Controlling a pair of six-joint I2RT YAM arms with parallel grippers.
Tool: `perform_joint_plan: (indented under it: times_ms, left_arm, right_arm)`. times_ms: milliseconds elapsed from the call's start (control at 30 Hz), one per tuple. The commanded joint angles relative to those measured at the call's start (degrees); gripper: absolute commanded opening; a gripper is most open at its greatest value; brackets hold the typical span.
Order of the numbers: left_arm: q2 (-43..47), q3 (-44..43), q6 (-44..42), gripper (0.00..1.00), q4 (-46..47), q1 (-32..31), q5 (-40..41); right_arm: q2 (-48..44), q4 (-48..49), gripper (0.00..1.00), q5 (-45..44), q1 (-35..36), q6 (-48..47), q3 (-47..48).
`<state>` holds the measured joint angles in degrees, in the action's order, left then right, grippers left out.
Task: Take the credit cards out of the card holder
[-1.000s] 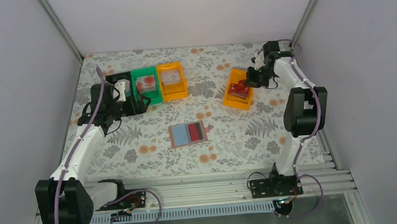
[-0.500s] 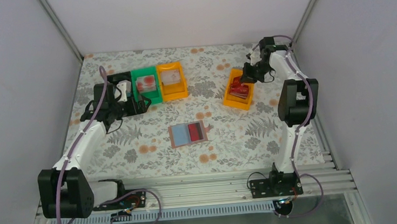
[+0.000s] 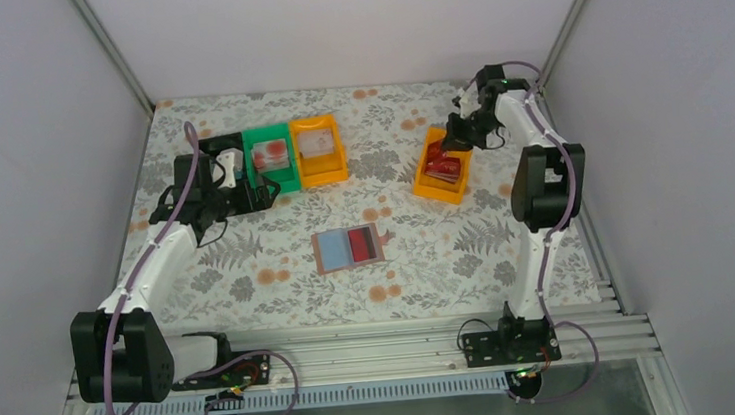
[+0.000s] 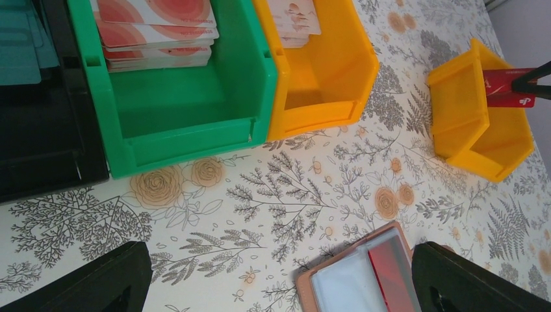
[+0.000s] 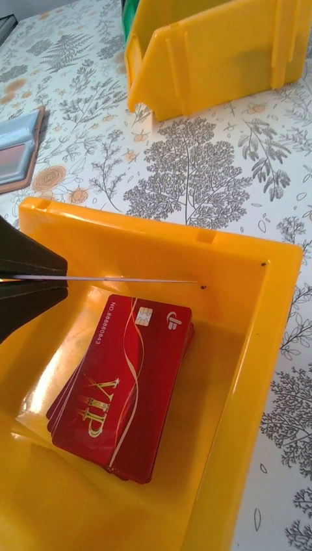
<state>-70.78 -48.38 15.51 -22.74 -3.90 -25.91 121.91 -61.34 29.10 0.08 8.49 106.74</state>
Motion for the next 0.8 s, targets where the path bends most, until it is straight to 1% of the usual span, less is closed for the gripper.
perform_joint_plan:
  times_ms: [0,133,367,467,633,767]
  left_arm:
    - [-0.38,0.10,0.15,1.00,1.00,0.30,-0.81]
    - [-0.45,0.11,0.14,1.00,1.06,0.29,-0.89]
    - [-0.79,0.06,-0.12,1.00,1.31,0.30,-1.57]
    - [-0.85,-0.05,-0.21,1.00,1.29,0.30,-1.60]
    - [-1.07,0.05,-0.21,1.00,1.39,0.29,-1.96]
    - [-0.94,0.04,-0.30,1.00,1.40,0.29,-2.01]
  right_arm:
    - [3.19,-1.76,0.04,-0.41,1.01,-0.50,1.01]
    - [2.72,0.19,0.04,-0.41,1.31,-0.10,-0.55]
    - [3.53,0.59,0.04,-0.86,1.29,-0.07,-0.59]
    - [3.36,0.45,0.05,-0.71,1.24,-0.09,0.43]
    - [3.03,-0.74,0.05,4.98,1.16,-1.03,2.98]
    - [1.96,-2.11,0.05,3.11,0.81,-1.28,4.17]
